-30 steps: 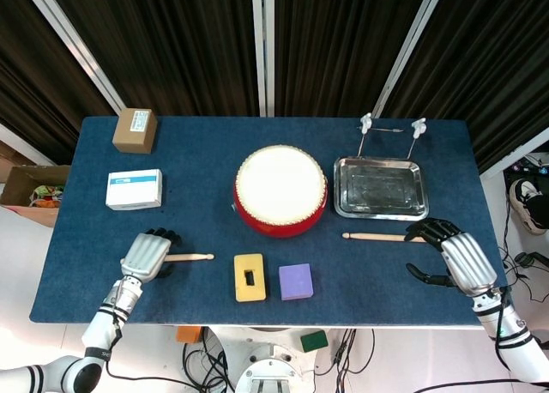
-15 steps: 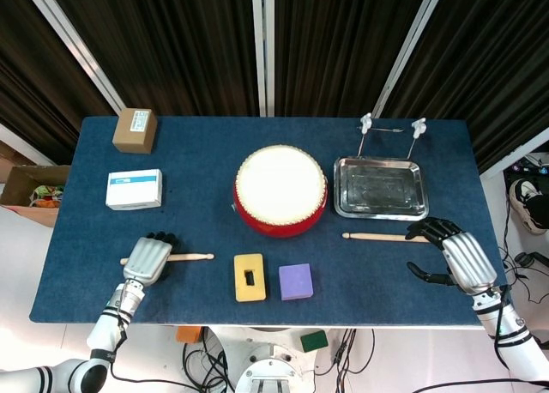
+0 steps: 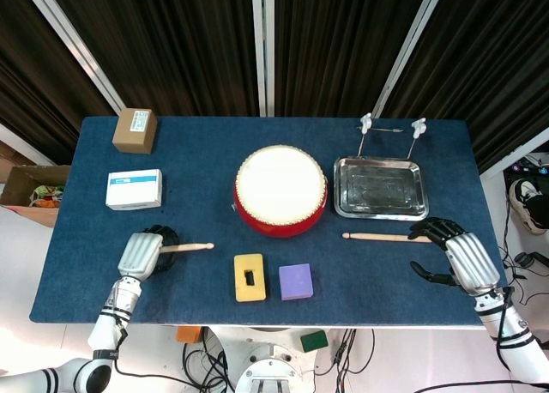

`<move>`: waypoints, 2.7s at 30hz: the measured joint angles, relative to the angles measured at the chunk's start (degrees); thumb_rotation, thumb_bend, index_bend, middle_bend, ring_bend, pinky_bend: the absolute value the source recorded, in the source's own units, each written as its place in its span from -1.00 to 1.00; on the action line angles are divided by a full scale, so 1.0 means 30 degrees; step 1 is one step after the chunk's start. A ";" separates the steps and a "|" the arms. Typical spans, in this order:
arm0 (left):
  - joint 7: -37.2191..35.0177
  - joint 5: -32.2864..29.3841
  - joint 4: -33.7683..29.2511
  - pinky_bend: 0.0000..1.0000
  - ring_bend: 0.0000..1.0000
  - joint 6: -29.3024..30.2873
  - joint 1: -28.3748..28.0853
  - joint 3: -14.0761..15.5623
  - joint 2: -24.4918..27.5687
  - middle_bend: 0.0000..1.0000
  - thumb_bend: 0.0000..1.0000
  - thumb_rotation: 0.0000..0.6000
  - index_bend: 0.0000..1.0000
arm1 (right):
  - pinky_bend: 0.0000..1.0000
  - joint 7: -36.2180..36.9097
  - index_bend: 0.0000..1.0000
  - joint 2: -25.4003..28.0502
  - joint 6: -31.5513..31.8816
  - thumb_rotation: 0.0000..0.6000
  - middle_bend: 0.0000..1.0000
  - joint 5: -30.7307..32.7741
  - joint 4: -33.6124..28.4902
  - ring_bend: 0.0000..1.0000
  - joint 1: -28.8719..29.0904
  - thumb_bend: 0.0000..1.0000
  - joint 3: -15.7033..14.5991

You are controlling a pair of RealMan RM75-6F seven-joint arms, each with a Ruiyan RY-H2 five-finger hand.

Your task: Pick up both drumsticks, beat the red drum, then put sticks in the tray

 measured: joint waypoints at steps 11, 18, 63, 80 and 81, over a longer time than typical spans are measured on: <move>-1.5218 0.0119 0.1493 -0.16 -0.29 0.0905 0.1083 -0.2031 -0.1162 -0.15 -0.09 1.00 -0.02 | -0.36 -0.0199 -0.15 0.0055 0.0031 1.00 -0.29 0.0046 -0.0199 -0.55 -0.0071 -0.55 0.0073; -2.3425 -0.0699 0.1256 -0.14 -0.29 -0.0665 0.1626 -0.3387 -0.0910 -0.16 -0.09 1.00 -0.12 | -0.36 -0.0299 -0.14 0.0071 -0.0095 1.00 -0.29 0.0141 -0.0312 -0.55 -0.0056 -0.55 0.0124; -2.0215 -0.1439 0.0532 0.48 0.44 -0.1781 0.2201 -0.3197 -0.2428 0.40 -0.92 1.00 0.45 | -0.36 -0.0150 -0.15 0.0620 0.0611 1.00 -0.29 0.0288 -0.0903 -0.55 -0.0314 -0.61 0.0668; -1.8084 -0.0975 0.2599 1.00 1.00 -0.2324 0.1660 -0.3101 -0.2917 0.99 -0.32 1.00 0.98 | -0.36 0.0045 -0.15 0.0392 -0.0032 1.00 -0.28 0.0502 -0.0672 -0.55 -0.0318 -0.62 0.0446; -1.7696 -0.0905 0.2656 1.00 1.00 -0.2212 0.1633 -0.3101 -0.2879 1.00 -0.32 1.00 0.99 | -0.36 0.0047 -0.15 0.0394 -0.0102 1.00 -0.28 0.0524 -0.0664 -0.55 -0.0315 -0.61 0.0421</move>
